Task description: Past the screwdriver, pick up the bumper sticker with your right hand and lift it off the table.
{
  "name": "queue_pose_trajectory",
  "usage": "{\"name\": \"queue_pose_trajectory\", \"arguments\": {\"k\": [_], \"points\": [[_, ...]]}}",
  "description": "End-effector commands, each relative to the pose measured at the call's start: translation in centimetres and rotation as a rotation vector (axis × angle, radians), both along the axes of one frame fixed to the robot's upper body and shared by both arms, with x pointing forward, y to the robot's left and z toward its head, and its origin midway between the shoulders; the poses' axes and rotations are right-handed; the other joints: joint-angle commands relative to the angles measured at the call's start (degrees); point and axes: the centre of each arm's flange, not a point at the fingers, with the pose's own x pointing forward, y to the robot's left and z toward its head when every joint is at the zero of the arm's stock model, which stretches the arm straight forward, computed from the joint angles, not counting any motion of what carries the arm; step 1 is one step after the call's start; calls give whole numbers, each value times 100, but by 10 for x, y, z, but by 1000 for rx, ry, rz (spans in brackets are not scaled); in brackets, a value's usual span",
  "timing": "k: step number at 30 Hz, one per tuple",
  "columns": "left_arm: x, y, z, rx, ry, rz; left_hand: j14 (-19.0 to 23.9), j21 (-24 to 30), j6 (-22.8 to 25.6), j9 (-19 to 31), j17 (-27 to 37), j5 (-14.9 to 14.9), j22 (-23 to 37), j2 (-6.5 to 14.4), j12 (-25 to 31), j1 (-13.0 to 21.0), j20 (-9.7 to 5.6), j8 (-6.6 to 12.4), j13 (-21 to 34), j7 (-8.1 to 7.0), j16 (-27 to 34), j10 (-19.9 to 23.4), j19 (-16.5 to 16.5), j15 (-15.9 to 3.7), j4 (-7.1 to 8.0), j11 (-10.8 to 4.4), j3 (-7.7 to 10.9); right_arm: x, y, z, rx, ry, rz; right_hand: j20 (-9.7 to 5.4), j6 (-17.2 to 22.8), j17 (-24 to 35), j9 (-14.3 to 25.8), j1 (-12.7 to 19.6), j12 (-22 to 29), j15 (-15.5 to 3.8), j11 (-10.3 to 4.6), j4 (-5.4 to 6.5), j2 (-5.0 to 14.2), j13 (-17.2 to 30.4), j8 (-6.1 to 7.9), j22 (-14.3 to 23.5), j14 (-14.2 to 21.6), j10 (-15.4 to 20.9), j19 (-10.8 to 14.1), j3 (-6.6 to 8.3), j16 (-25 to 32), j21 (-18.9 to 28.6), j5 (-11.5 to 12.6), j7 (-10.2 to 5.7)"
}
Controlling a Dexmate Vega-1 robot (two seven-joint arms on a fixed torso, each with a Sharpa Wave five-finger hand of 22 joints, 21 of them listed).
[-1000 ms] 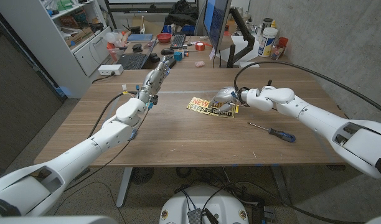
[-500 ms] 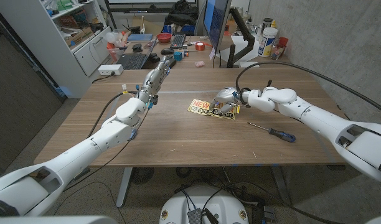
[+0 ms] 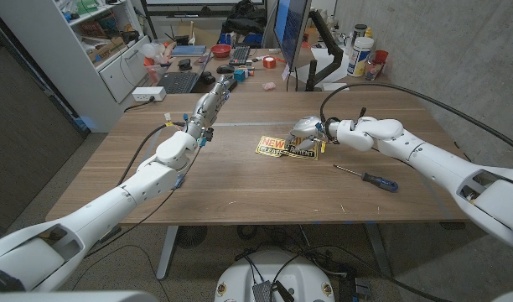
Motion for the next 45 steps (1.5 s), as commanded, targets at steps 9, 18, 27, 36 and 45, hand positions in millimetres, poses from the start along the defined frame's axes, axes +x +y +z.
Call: {"name": "queue_pose_trajectory", "arguments": {"k": [9, 18, 27, 36, 45], "points": [[2, 0, 1, 2, 1, -5, -22, 34, -5, 11, 15, 19, 33, 49, 4, 24, -79, -1, 8, 30, 23, -13, -45, 2, 11, 28, -33, -9, 1, 11, 24, -29, 22, -296, 81, 24, -3, 33, -5, -854, -20, -14, 3, 14, -11, 27, 84, 65, 61, 49, 3, 17, -17, 6], [0, -2, 2, 3, -4, -5, 2, 35, 18, 11, 15, 17, 33, 57, 14, 27, -62, 7, 9, 67, 33, 14, -49, 54, 12, 96, -44, -14, -3, 14, 39, -40, 28, -293, 88, 27, -4, 23, -17, -841, 15, 1, 10, 13, -31, 28, 94, 87, 73, 52, -11, 13, -28, 5], [-5, -4, 3, 3, -15, -3, -8, 38, 24, 11, 15, 16, 33, 67, 11, 34, -64, 8, 9, 70, 28, 6, -45, 50, 12, 104, -52, -22, -7, 20, 38, -57, 36, -308, 160, 25, -6, 20, -21, -851, -3, 10, 10, 11, -34, 28, 125, 157, 123, 59, -27, 18, -46, 11], [-8, -5, 3, 1, -19, -2, -4, 38, 25, 10, 15, 14, 33, 74, 13, 39, -69, 7, 9, 69, 30, 12, -46, 52, 12, 92, -60, -26, -4, 23, 32, -65, 47, -309, 199, 26, -7, 20, -34, -855, -19, 15, 11, 10, -42, 27, 170, 185, 190, 65, -29, 34, -57, 9], [-5, -7, 3, 5, -14, -10, 3, 38, 39, 10, 15, 12, 33, 81, 16, 44, -75, 11, 10, 100, 32, 20, -48, 59, 13, 140, -67, -33, -4, 29, 29, -78, 63, -302, 201, 27, -8, 14, -41, -851, 7, 20, 9, 9, -55, 27, 190, 201, 207, 65, -31, 34, -64, 8]]}}
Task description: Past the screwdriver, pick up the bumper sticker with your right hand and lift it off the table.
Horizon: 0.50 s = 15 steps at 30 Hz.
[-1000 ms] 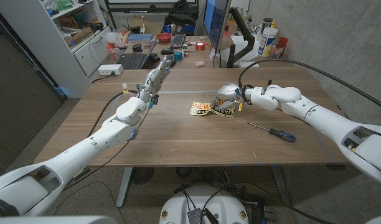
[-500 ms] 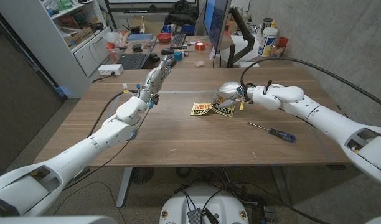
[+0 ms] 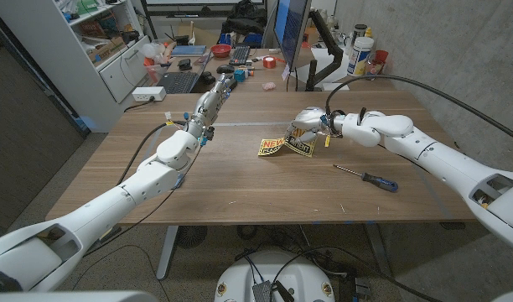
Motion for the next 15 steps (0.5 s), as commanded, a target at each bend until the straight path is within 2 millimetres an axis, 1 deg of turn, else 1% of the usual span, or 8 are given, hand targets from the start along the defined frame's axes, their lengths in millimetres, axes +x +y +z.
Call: {"name": "queue_pose_trajectory", "arguments": {"k": [1, 6, 9, 11, 15], "points": [[1, -3, 0, 5, 2, -7, 7, 39, 18, 10, 15, 12, 33, 59, 16, 21, -76, 12, 10, 34, 33, 11, -48, 22, -12, 49, -44, -9, 0, 6, -4, -13, 17, -273, 51, 28, 18, 14, -44, -804, 13, -3, 10, 9, -24, 27, 50, 60, 38, 42, -34, 35, -24, -3], [2, -4, 1, 10, 1, -8, 13, 40, 24, 10, 15, 10, 33, 66, 20, 25, -79, 13, 10, 38, 35, 20, -45, 37, -11, 37, -48, -14, 1, 10, -3, -26, 25, -267, 61, 28, 18, 9, -56, -805, 29, 0, 6, 8, -31, 26, 58, 58, 55, 42, -39, 36, -30, -1], [2, -4, 2, 12, -1, -8, 13, 40, 29, 10, 15, 9, 33, 70, 20, 29, -80, 14, 10, 44, 34, 22, -46, 43, -12, 55, -50, -17, 1, 13, -4, -37, 34, -265, 68, 29, 18, 6, -62, -800, 27, 2, 5, 8, -34, 26, 61, 57, 57, 41, -41, 34, -32, 0], [2, -4, 2, 12, -1, -9, 11, 40, 31, 10, 15, 9, 33, 71, 21, 30, -78, 15, 10, 47, 34, 25, -47, 40, -12, 55, -52, -19, 1, 14, -3, -43, 39, -262, 76, 30, 17, 1, -65, -802, 55, 7, 4, 8, -39, 25, 67, 69, 60, 41, -45, 31, -36, 5], [3, -4, 3, 13, -1, -11, 16, 41, 45, 11, 15, 8, 33, 77, 21, 35, -82, 19, 11, 56, 35, 27, -44, 42, -13, 59, -55, -22, 2, 18, -8, -51, 41, -260, 102, 33, 17, -7, -71, -795, 49, 15, 8, 8, -41, 25, 84, 90, 66, 42, -46, 26, -42, 23]]}}
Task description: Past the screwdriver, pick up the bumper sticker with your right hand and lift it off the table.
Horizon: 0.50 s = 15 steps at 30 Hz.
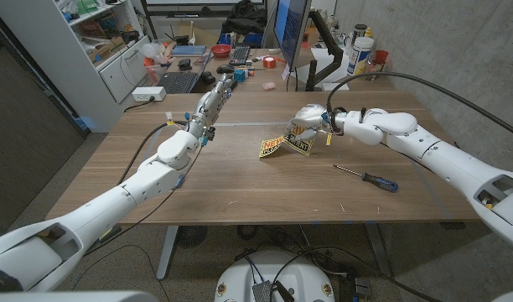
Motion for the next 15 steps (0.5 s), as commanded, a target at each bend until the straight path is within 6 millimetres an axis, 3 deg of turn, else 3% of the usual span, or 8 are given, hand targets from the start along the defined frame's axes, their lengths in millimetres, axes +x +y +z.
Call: {"name": "queue_pose_trajectory", "arguments": {"k": [1, 15], "points": [[2, -2, 2, 5, 0, -6, -6, 42, 39, 11, 15, 7, 33, 56, 22, 14, -86, 20, 11, 50, 36, -1, -44, 18, 4, 27, -39, -10, 1, 9, -6, -30, 17, -270, 70, 33, 17, -9, -28, -804, 19, 17, 9, 8, -7, 25, 82, 64, 58, 42, -12, 25, -22, 14], [3, 0, 3, 8, 3, -3, -10, 42, 49, 11, 16, 3, 33, 70, 18, 29, -85, 19, 12, 51, 33, -6, -46, 15, 2, 33, -50, -17, 4, 18, -9, -48, 32, -283, 97, 40, 16, -29, -15, -812, 60, 40, 32, 10, -56, 24, 212, 261, 100, 58, -1, 7, -46, 17]]}}
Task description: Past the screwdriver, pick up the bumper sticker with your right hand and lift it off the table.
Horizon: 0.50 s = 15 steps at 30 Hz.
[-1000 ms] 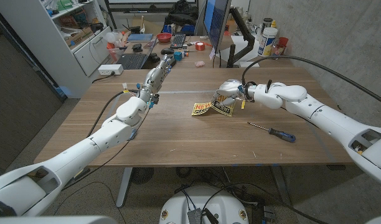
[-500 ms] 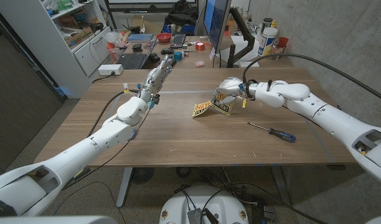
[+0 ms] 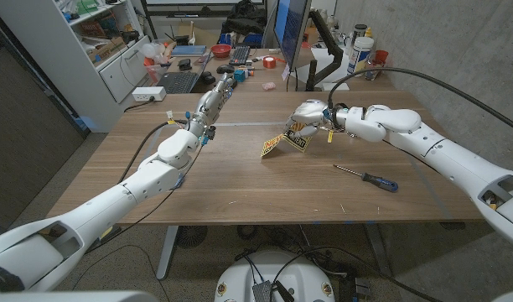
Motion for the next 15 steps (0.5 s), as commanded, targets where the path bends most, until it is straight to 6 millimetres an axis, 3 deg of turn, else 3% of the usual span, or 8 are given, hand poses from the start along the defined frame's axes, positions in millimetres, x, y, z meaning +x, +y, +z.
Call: {"name": "queue_pose_trajectory", "arguments": {"k": [1, 3, 15], "points": [[2, 1, 1, 2, 4, 2, -21, 20, 19, 11, 16, 3, 33, 48, 19, 8, -85, 19, 12, 19, 32, -5, -45, 4, 1, 27, -52, -7, 2, 8, -7, -18, 11, -287, 46, 11, 16, -27, 32, -804, -12, 22, 33, 11, -32, 24, 89, 121, 64, 43, -3, 7, -5, 0], [2, 2, 1, 6, 3, 4, -20, 18, 20, 11, 16, 3, 33, 49, 21, 9, -85, 19, 12, 22, 32, 0, -49, 5, 0, 29, -53, -8, 3, 9, -6, -22, 12, -294, 49, 10, 17, -29, 27, -812, 46, 23, 34, 13, -47, 24, 114, 158, 71, 48, -7, 0, -12, 5], [2, 0, 2, 15, 1, -1, -22, 16, 13, 11, 16, 1, 33, 54, 20, 18, -82, 13, 13, 19, 31, 1, -57, 8, -1, 32, -63, -18, 4, 17, -2, -46, 19, -294, 77, 11, 18, -37, 17, -821, -9, 30, 43, 18, -72, 24, 165, 254, 91, 62, -19, -16, -26, 12]]}}
